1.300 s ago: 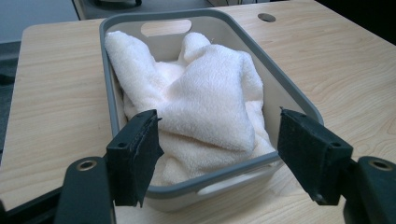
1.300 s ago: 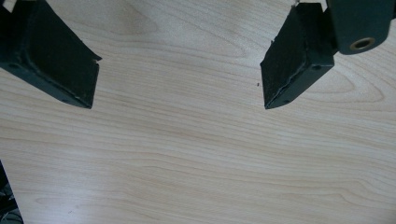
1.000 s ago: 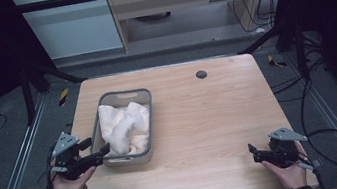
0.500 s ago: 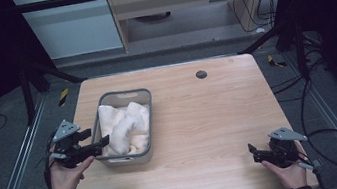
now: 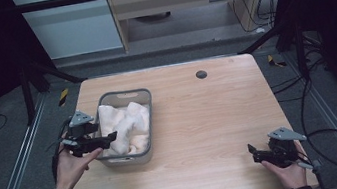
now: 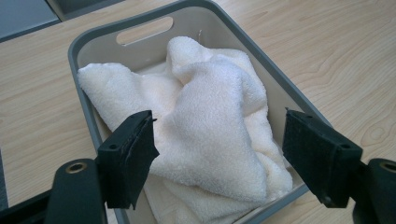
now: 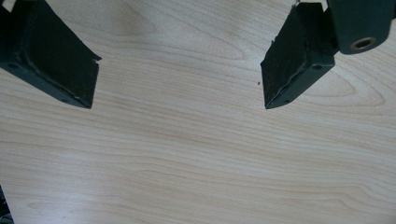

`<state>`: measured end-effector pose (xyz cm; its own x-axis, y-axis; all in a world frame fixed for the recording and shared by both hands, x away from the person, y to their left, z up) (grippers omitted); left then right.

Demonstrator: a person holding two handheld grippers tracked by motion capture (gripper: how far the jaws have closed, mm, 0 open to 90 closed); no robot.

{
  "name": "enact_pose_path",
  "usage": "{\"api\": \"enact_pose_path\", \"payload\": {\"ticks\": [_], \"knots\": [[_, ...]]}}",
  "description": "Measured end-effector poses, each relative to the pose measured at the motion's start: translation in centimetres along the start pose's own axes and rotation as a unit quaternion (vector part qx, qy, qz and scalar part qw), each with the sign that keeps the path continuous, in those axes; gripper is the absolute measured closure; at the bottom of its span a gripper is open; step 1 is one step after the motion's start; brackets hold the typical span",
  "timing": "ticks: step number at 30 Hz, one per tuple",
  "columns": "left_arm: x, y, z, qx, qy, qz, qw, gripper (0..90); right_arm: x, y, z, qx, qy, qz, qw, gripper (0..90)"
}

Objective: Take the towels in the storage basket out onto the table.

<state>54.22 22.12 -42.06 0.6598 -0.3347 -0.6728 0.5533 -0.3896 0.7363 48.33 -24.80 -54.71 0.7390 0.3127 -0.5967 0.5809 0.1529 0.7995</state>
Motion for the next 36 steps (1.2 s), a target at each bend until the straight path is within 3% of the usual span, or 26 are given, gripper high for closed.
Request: {"api": "enact_pose_path", "payload": {"ticks": [22, 36], "knots": [[3.0, 0.7, 0.3, 0.02, -0.006, -0.053, 0.9984, 22.1, 0.2, -0.2, -0.2, -0.003, 0.006, -0.011, 0.9999, 10.6], [5.7, 0.1, 0.7, 0.037, -0.011, -0.097, 0.9945, 21.4, 0.4, -0.3, -0.3, -0.005, 0.009, -0.015, 0.9998, 10.3]]}}
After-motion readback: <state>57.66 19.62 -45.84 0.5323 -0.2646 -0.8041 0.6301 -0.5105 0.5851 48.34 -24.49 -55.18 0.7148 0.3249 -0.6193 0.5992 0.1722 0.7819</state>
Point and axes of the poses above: each handheld gripper's, and its own axes: x roughly forward along the jaws, y roughly out of its top, z roughly to its right, the point moved 10 cm from there along x, roughly forward along the jaws, and after that the axes turned 5 degrees about y, right-handed, at the moved point
